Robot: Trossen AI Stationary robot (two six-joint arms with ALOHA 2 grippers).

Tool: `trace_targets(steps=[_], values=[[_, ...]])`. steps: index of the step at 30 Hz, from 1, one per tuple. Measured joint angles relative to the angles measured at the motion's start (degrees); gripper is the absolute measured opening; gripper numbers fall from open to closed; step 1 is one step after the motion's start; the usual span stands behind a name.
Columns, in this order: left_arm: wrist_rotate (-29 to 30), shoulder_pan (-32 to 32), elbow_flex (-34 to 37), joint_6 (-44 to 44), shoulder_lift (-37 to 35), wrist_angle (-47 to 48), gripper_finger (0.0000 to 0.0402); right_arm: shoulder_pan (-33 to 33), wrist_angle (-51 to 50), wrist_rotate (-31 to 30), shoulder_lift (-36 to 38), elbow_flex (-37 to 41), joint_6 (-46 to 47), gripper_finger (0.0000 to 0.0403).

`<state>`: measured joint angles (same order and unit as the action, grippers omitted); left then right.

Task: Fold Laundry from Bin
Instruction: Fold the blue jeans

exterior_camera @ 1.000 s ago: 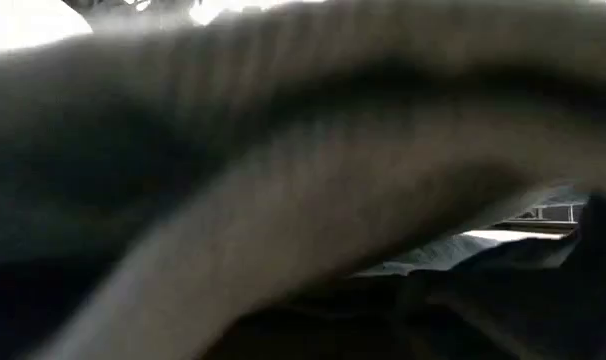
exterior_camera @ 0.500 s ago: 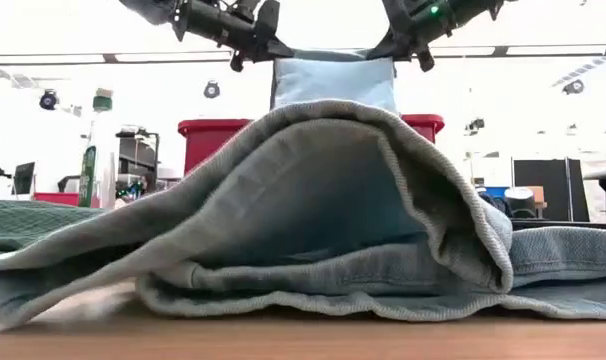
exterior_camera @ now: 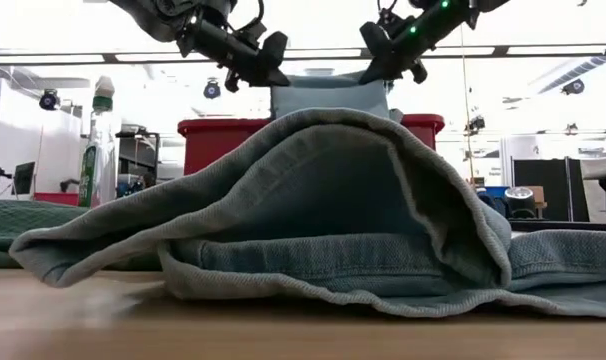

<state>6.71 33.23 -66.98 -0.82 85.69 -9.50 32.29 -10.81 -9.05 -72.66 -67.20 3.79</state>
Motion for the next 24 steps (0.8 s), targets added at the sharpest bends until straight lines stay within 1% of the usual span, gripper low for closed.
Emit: trace_targets(steps=[3,5,10,13,17,21,24], values=[[-0.1,0.0,0.0,-0.1,0.0,0.2,0.0013,0.0,-1.3,-5.7,0.3,0.0,0.1,0.002],[-0.1,0.0,0.0,-0.1,0.0,1.0,0.002,0.0,-3.2,-7.0,0.9,0.0,0.9,0.0021],[0.1,0.1,0.0,-0.2,0.0,3.0,0.004,0.0,-6.7,-5.8,1.7,-0.2,2.6,0.0023],[0.2,0.1,0.0,0.2,0.0,3.0,0.0053,0.0,-7.8,-4.9,1.6,-0.2,2.6,0.0034],[0.6,0.1,0.0,1.3,-0.3,2.9,0.0069,0.2,-7.3,-4.9,1.0,-0.1,0.7,0.0068],[0.5,-0.3,0.0,1.4,-0.9,3.9,0.0083,1.5,-7.1,-4.7,0.2,-0.2,-0.9,0.0117],[0.4,-0.7,0.0,1.3,-2.2,6.8,0.0092,2.5,-8.1,-6.0,0.1,-0.1,-0.9,0.0156]])
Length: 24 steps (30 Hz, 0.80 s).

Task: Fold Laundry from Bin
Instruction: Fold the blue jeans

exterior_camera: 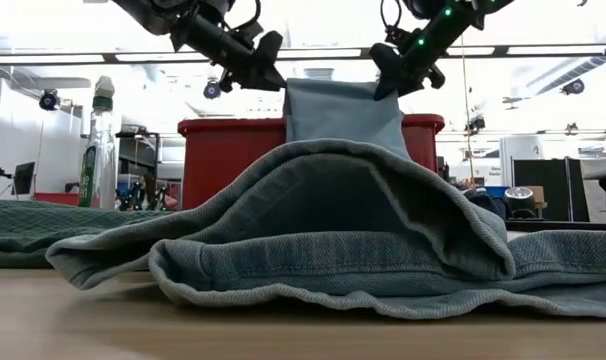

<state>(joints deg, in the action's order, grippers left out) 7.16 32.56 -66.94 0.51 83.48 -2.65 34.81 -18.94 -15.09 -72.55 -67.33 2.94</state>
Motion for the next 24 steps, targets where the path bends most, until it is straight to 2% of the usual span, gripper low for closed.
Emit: trace_targets(steps=[10,17,24], values=[[1.1,-1.9,0.6,1.5,-3.8,15.2,0.0113,0.9,-7.6,-2.1,0.1,-3.9,1.2,0.0254],[0.8,-11.0,5.7,2.6,-3.8,16.6,0.0114,0.7,-17.4,-1.5,0.1,-9.3,4.0,0.0296],[0.8,-21.1,9.6,2.3,-3.8,16.0,0.0114,-1.4,-27.3,-1.4,0.4,-13.5,7.9,0.032]])
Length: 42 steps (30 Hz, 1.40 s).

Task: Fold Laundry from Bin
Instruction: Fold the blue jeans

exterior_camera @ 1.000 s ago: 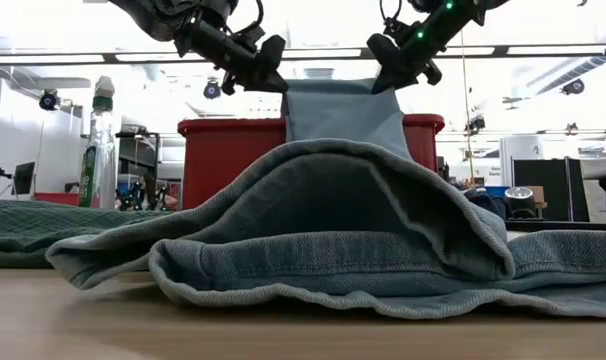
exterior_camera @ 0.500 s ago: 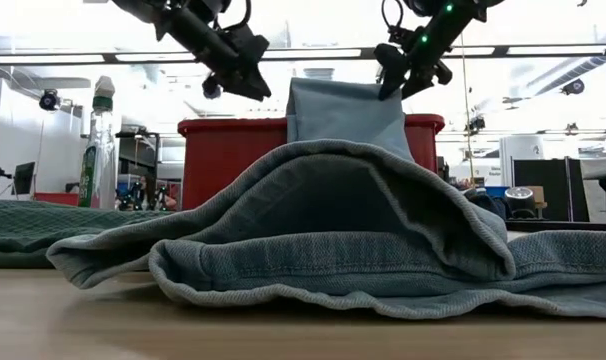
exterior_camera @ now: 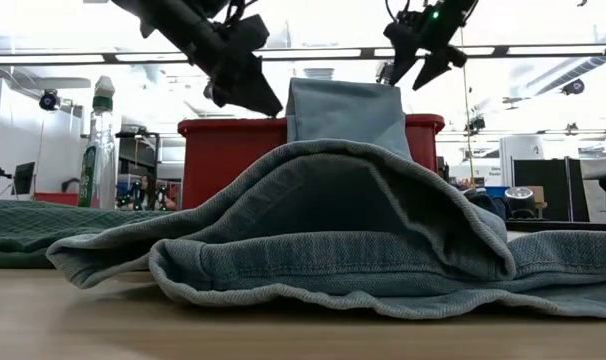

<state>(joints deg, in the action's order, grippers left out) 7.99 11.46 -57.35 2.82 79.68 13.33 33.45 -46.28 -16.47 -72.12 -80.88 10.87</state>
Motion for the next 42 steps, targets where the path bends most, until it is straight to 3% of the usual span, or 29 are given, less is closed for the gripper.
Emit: trace_targets(steps=[4,8,14,21,25,30,35,42], values=[[0.0,-5.7,1.6,-0.4,0.0,0.9,0.0114,-2.8,-5.6,-0.1,1.1,-1.9,2.8,0.0326],[0.2,-10.3,2.6,4.7,0.2,1.0,0.0114,-7.0,-8.7,-0.3,3.1,-2.1,5.6,0.0326],[1.0,-18.5,2.8,8.5,0.2,0.9,0.0114,-15.7,-15.0,-5.6,6.1,-2.1,12.3,0.0322],[4.5,-29.1,3.2,15.4,1.2,1.8,0.0117,-33.7,-16.8,-6.1,5.9,-0.8,18.3,0.0327],[4.7,-35.4,3.9,19.6,2.2,2.1,0.0148,-46.1,-15.7,-6.2,4.0,2.1,20.7,0.0325],[8.5,-43.7,3.8,22.2,5.5,1.5,0.0224,-60.9,-9.8,-8.4,-0.4,6.7,24.2,0.0325],[12.2,-50.0,3.8,23.4,10.3,-2.7,0.0293,-70.8,-3.0,-12.7,-8.8,7.4,28.7,0.0325],[13.8,-53.7,3.8,26.8,18.2,-8.8,0.03,-75.3,4.0,-14.0,-22.1,4.3,34.8,0.0325]])
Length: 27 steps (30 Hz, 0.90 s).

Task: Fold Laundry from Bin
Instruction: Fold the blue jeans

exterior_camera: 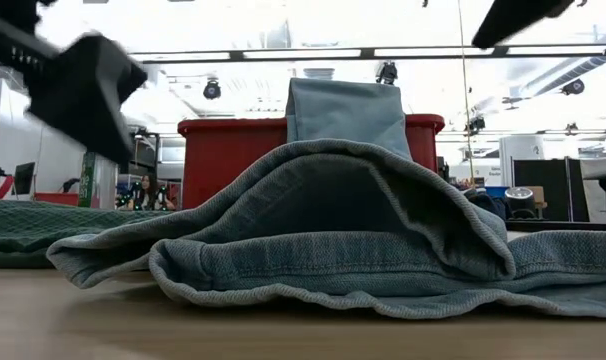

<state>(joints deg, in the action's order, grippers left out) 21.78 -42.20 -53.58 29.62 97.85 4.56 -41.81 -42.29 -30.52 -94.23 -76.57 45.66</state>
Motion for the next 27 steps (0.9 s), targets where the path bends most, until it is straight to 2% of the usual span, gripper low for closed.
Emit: trace_targets(steps=[12,21,27], values=[[1.0,-0.6,-3.1,3.2,10.1,-1.3,0.0265,-1.4,-0.8,0.4,-20.6,-13.3,0.8,0.0325],[7.9,-0.8,-5.2,3.1,13.5,-1.1,0.0265,-0.9,-1.0,-1.5,-26.7,-17.4,1.8,0.032],[13.7,-0.8,-5.3,3.6,13.5,-1.0,0.0265,0.0,-1.1,-5.8,-27.0,-17.5,3.9,0.0276]])
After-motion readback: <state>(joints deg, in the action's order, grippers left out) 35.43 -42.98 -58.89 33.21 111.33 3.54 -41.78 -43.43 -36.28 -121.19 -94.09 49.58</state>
